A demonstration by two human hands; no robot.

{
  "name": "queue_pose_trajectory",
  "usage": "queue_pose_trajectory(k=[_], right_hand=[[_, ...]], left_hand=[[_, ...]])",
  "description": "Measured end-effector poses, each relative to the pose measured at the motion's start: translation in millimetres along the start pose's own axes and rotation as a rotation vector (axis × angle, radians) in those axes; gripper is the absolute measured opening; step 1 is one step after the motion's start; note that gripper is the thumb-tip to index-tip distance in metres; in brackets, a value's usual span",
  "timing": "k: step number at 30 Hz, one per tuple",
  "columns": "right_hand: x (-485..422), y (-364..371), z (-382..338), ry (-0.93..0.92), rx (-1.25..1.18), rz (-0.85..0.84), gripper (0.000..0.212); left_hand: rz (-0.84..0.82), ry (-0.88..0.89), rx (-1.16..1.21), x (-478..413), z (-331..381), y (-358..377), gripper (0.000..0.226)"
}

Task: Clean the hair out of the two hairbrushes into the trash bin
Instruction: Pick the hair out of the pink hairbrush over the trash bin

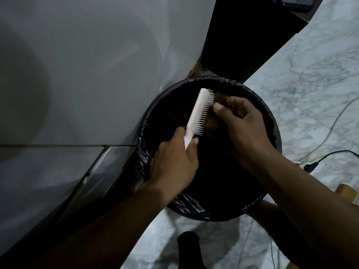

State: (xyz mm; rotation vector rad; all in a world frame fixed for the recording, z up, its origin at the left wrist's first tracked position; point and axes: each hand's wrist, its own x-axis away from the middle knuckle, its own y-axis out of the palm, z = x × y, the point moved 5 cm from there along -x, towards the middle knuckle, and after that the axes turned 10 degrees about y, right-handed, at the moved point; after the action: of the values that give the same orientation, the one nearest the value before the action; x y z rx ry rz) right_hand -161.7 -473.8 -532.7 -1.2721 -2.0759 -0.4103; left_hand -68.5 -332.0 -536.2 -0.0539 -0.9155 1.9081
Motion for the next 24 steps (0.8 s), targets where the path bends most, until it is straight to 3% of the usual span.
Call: queue_pose_trajectory(k=[5,14,24], right_hand=[[2.5,5.7,-0.1,-0.023,0.065,-0.144,0.043],[-3.2,-1.5,-4.5,0.057,-0.004,-0.066,0.011],[1.5,-5.2,-7.3,0.268,0.012,-0.125,0.019]], left_hand=[[0.010,0.008,0.022,-0.8,2.3,-1.3,0.021],[-0.038,0.022,-0.008,-0.8,3.1,-1.6,0.025],[0.048,-0.096,-0.010,-13.8,-15.0,-13.6,0.034]])
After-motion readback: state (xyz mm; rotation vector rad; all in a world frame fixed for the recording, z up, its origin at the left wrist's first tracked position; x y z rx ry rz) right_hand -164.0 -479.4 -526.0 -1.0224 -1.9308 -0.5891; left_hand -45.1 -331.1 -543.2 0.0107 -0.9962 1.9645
